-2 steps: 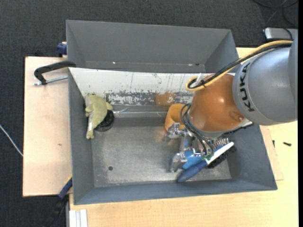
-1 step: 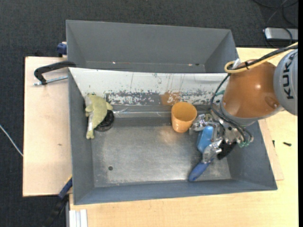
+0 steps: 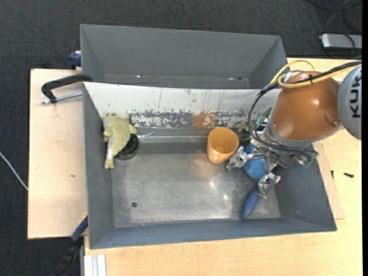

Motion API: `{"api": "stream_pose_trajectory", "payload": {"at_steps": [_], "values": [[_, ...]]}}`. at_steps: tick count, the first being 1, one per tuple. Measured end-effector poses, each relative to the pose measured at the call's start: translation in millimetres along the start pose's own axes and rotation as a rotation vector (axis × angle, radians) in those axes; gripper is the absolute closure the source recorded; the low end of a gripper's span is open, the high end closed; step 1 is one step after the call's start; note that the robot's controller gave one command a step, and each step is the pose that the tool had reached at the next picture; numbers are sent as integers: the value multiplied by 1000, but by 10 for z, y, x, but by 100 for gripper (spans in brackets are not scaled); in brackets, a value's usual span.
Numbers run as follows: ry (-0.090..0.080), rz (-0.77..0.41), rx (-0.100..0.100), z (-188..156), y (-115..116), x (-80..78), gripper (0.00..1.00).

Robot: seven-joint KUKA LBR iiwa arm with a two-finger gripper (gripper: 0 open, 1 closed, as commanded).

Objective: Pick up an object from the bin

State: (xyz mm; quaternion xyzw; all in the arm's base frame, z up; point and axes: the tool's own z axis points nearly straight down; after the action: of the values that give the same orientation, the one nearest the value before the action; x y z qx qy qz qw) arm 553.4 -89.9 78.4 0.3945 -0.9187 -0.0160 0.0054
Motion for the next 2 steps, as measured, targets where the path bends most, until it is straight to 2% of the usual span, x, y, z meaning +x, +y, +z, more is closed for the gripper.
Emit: {"api": "stream_pose_trajectory", "payload": {"at_steps": [1, 2], "values": [[1, -219, 38, -283, -381, 357, 0], [-1, -208, 42, -737, -369, 243, 0]]}}
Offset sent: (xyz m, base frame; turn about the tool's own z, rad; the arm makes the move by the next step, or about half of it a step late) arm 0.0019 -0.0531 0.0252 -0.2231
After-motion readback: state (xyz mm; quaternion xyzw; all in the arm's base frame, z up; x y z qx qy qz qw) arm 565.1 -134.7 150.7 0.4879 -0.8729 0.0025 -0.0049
